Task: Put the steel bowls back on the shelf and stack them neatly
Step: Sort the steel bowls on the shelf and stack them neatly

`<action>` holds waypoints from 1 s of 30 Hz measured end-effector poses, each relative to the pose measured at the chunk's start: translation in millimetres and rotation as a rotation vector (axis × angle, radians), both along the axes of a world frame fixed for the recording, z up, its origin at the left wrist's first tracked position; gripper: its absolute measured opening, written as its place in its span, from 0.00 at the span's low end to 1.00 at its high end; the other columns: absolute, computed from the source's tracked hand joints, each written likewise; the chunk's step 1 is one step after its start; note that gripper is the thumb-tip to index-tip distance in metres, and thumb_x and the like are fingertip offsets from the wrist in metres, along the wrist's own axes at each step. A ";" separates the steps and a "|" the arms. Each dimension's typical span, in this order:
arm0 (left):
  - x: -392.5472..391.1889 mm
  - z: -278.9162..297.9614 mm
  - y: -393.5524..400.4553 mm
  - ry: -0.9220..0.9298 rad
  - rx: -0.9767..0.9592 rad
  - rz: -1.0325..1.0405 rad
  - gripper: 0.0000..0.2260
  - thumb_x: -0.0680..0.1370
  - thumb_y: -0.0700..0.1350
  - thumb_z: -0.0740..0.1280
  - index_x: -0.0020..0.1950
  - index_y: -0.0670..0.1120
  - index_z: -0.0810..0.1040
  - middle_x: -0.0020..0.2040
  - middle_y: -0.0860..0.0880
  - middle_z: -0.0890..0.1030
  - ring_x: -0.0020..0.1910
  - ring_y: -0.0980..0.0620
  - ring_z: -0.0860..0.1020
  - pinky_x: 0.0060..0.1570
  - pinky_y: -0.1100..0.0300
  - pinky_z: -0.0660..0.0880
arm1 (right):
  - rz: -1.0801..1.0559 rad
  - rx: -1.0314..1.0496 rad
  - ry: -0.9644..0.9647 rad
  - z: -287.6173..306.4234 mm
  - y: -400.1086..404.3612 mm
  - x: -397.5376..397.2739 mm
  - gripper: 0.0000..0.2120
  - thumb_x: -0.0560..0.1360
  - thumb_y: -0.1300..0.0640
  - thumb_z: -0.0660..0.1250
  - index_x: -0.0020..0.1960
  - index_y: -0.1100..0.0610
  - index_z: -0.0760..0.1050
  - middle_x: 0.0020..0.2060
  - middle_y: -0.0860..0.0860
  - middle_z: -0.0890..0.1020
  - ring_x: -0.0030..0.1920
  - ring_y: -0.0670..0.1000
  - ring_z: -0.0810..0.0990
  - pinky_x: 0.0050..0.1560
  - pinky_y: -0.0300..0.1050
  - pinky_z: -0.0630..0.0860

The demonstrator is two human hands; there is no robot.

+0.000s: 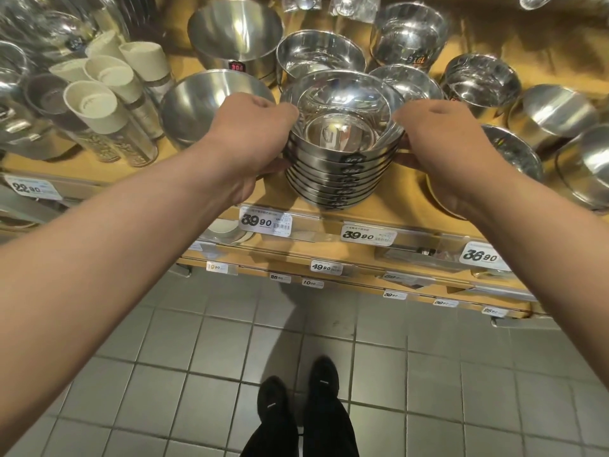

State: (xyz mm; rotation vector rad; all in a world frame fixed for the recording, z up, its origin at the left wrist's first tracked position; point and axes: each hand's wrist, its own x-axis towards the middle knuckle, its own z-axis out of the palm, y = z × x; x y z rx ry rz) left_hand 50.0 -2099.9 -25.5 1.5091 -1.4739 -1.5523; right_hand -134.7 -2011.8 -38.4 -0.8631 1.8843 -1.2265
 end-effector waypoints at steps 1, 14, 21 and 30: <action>-0.1 -1.1 -0.4 -0.001 -0.006 0.003 0.03 0.80 0.46 0.66 0.51 0.47 0.78 0.51 0.40 0.84 0.55 0.42 0.84 0.47 0.48 0.85 | 0.006 0.000 -0.001 0.0 0.3 -0.7 0.03 0.76 0.55 0.61 0.48 0.53 0.72 0.44 0.53 0.70 0.45 0.52 0.66 0.47 0.52 0.67; -3.0 -1.3 -1.0 -0.034 0.023 -0.058 0.07 0.79 0.47 0.64 0.52 0.46 0.78 0.47 0.41 0.80 0.47 0.40 0.84 0.47 0.41 0.83 | -0.055 0.070 -0.079 -2.3 -3.8 4.6 0.18 0.73 0.46 0.64 0.54 0.59 0.74 0.43 0.52 0.71 0.44 0.52 0.70 0.47 0.53 0.71; -5.8 2.6 -3.1 -0.048 0.006 -0.052 0.06 0.79 0.44 0.64 0.52 0.45 0.77 0.47 0.42 0.79 0.46 0.44 0.81 0.47 0.40 0.83 | -0.065 0.011 -0.112 1.9 -2.1 11.8 0.09 0.76 0.50 0.64 0.52 0.51 0.69 0.43 0.53 0.68 0.43 0.53 0.66 0.45 0.52 0.68; -5.4 4.6 -6.5 -0.053 -0.004 -0.064 0.05 0.79 0.43 0.64 0.50 0.44 0.77 0.47 0.42 0.79 0.45 0.45 0.82 0.43 0.44 0.84 | -0.058 -0.001 -0.116 6.3 -2.7 16.2 0.08 0.76 0.49 0.64 0.52 0.51 0.70 0.43 0.53 0.69 0.43 0.53 0.66 0.46 0.52 0.67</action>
